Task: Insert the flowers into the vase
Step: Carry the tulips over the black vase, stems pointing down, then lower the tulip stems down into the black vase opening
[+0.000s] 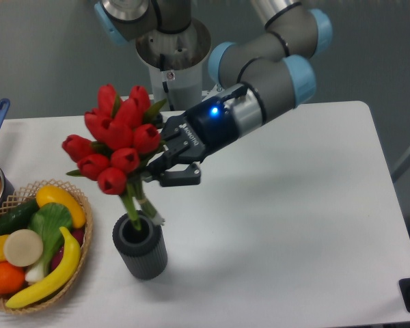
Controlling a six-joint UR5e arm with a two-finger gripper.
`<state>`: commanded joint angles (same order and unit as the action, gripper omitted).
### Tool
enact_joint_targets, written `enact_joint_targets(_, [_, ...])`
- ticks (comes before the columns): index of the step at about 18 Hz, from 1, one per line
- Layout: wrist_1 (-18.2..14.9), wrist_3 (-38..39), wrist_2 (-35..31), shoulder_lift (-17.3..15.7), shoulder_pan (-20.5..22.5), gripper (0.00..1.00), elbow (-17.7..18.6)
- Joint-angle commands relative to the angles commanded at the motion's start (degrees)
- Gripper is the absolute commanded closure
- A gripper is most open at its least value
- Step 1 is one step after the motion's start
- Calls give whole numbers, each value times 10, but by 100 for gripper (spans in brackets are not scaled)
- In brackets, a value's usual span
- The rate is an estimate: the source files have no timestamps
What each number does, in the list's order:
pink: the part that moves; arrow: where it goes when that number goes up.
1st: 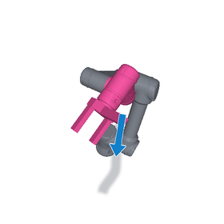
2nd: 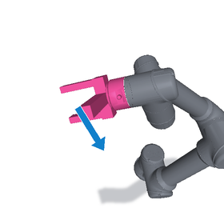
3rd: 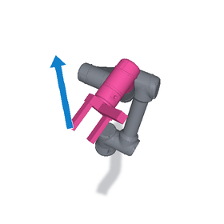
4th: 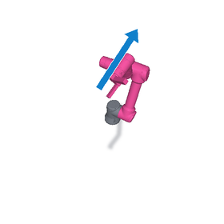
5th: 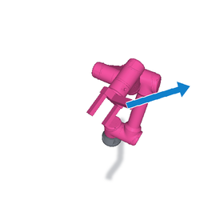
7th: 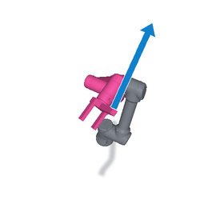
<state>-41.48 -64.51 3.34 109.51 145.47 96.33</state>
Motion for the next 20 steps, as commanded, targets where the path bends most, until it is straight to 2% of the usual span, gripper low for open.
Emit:
enact_joint_targets(6, [-1, -1, 0, 19, -7, 72, 3])
enact_joint_targets(12, [-1, -2, -2, 28, -9, 70, 26])
enact_joint_targets(20, [0, -18, -11, 64, -9, 70, 39])
